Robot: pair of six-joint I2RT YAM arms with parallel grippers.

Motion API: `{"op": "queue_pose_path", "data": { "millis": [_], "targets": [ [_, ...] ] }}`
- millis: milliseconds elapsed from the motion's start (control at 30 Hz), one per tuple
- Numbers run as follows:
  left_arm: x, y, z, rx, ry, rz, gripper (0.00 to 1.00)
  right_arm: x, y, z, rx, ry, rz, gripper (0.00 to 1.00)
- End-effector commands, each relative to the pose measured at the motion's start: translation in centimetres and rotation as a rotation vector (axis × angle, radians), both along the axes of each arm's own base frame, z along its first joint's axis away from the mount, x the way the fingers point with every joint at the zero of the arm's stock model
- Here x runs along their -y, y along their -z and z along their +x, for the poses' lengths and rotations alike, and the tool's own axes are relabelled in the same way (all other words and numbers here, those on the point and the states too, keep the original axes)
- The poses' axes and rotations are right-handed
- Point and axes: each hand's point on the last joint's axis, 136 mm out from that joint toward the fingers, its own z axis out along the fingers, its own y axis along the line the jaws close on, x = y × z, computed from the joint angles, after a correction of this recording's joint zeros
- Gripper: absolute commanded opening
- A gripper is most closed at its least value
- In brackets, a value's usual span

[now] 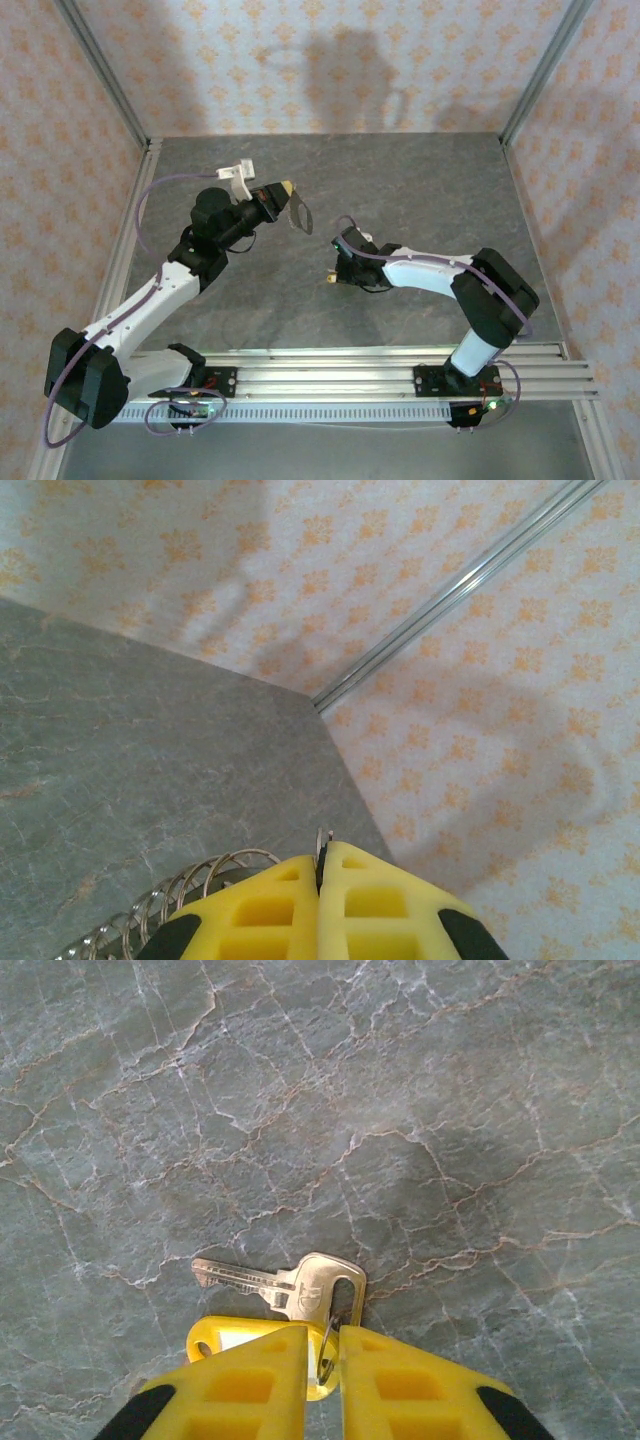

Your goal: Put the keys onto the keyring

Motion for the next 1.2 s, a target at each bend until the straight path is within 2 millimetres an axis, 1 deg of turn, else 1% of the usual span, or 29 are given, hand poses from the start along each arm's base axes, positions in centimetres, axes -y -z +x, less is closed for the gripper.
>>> {"op": "queue_pose_path", "data": {
  "millis": [0, 667, 733, 867, 933, 1000, 1100, 1167],
  "targets": [
    [0.2, -1.5, -0.1, 0.074, 0.004, -0.006, 0.00, 0.7, 0.3, -0.1, 0.004, 0.010, -0.045, 0.14],
    [0.2, -1.7, -0.1, 0.076, 0.007, -0.010, 0.00, 0.8, 0.9, -0.2, -0.010, 0.004, -0.063, 0.13],
    [0.2, -1.6, -0.1, 0.076, 0.006, -0.010, 0.00, 0.8, 0.8, -0.2, -0.008, 0.003, -0.062, 0.11],
    [0.2, -1.7, -0.1, 0.075, 0.006, -0.012, 0.00, 0.9, 0.6, -0.1, -0.003, 0.004, -0.061, 0.01],
    [0.2, -1.7, -0.2, 0.075, 0.007, -0.010, 0.00, 1.1, 0.2, -0.1, 0.008, 0.006, -0.066, 0.00],
    [0.3, -1.7, -0.2, 0.075, 0.009, -0.006, 0.00, 1.5, -0.7, 0.2, 0.030, 0.013, -0.062, 0.00],
    [0.5, -1.9, -0.4, 0.076, 0.029, 0.017, 0.00, 2.8, -3.0, 1.0, 0.082, 0.039, -0.023, 0.00],
    [0.8, -2.0, -0.4, 0.076, 0.049, 0.046, 0.00, 3.7, -5.2, 1.8, 0.125, 0.058, 0.040, 0.00]
  ]
}}
